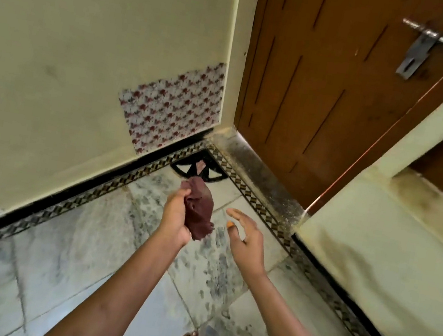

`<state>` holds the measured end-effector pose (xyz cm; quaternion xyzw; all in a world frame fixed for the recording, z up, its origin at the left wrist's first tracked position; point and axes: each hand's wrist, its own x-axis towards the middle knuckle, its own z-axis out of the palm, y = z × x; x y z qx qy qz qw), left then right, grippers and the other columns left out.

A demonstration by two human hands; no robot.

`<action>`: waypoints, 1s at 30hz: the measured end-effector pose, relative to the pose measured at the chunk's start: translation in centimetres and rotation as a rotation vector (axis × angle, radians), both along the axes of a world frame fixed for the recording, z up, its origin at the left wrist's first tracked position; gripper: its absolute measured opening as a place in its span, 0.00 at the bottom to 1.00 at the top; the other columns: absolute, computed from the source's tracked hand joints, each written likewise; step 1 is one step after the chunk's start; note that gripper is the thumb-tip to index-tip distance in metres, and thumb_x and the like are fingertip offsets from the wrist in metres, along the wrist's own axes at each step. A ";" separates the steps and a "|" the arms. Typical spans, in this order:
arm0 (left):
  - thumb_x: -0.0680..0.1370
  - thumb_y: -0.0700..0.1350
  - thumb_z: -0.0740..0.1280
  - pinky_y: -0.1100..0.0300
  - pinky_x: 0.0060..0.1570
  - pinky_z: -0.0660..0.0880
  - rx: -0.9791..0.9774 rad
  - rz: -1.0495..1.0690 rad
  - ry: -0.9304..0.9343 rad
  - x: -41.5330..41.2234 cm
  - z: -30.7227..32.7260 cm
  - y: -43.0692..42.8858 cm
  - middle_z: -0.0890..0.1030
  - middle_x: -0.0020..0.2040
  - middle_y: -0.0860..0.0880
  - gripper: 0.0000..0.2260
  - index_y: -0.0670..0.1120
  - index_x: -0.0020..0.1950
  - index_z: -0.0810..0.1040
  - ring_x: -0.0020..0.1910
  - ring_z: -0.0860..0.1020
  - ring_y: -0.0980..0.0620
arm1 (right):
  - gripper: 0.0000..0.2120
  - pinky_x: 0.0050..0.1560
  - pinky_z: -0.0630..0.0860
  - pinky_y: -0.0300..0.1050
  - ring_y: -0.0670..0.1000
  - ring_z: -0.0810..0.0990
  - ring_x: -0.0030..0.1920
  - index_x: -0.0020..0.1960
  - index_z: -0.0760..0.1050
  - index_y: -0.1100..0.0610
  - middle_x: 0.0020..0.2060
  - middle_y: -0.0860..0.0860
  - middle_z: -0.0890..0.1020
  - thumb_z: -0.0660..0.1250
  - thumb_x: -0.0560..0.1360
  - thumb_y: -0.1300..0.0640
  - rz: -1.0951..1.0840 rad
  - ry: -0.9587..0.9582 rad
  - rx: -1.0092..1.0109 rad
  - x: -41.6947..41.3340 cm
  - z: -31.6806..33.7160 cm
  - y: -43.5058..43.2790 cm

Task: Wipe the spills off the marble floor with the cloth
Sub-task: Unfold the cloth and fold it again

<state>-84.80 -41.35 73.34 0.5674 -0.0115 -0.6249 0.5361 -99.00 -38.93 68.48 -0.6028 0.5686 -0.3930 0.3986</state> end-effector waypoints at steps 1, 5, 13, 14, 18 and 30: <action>0.79 0.47 0.59 0.55 0.42 0.72 -0.004 -0.008 -0.014 -0.4 0.3 -0.3 0.79 0.47 0.45 0.08 0.47 0.48 0.77 0.41 0.77 0.48 | 0.11 0.64 0.69 0.42 0.44 0.75 0.60 0.56 0.79 0.51 0.55 0.45 0.80 0.64 0.77 0.61 -0.014 -0.026 -0.018 0.2 0.7 -0.2; 0.77 0.48 0.63 0.54 0.40 0.74 -0.019 -0.039 -0.037 -2.0 1.6 -1.8 0.81 0.53 0.40 0.14 0.41 0.59 0.77 0.46 0.80 0.43 | 0.09 0.52 0.74 0.38 0.41 0.76 0.54 0.52 0.81 0.48 0.49 0.40 0.81 0.66 0.74 0.51 0.011 -0.072 -0.054 -0.3 4.3 -0.7; 0.77 0.48 0.65 0.52 0.43 0.75 -0.091 -0.057 -0.022 -6.2 3.8 -4.6 0.79 0.55 0.38 0.18 0.41 0.64 0.74 0.47 0.78 0.41 | 0.03 0.48 0.74 0.38 0.41 0.79 0.46 0.44 0.81 0.49 0.42 0.43 0.83 0.69 0.74 0.56 -0.041 -0.052 -0.119 -4.7 8.8 -2.5; 0.77 0.48 0.65 0.50 0.46 0.75 -0.081 -0.076 -0.008 -6.6 4.0 -4.7 0.78 0.57 0.38 0.19 0.41 0.65 0.73 0.49 0.78 0.40 | 0.03 0.48 0.75 0.38 0.41 0.79 0.45 0.44 0.81 0.50 0.42 0.44 0.83 0.68 0.75 0.56 -0.047 -0.061 -0.120 -5.4 9.2 -2.8; 0.77 0.49 0.64 0.46 0.49 0.74 -0.077 -0.121 0.001 -8.1 5.0 -4.7 0.77 0.60 0.37 0.20 0.42 0.66 0.72 0.54 0.76 0.38 | 0.08 0.47 0.77 0.41 0.43 0.80 0.45 0.47 0.82 0.54 0.44 0.46 0.83 0.71 0.72 0.50 0.054 0.044 -0.058 -7.2 10.2 -3.8; 0.78 0.43 0.65 0.46 0.62 0.72 -0.326 -0.461 -0.307 -9.8 6.3 -3.8 0.77 0.61 0.41 0.16 0.51 0.65 0.73 0.59 0.76 0.43 | 0.06 0.43 0.79 0.45 0.52 0.82 0.41 0.42 0.79 0.59 0.38 0.54 0.83 0.66 0.76 0.60 -0.103 -0.471 0.276 -10.2 12.2 -4.9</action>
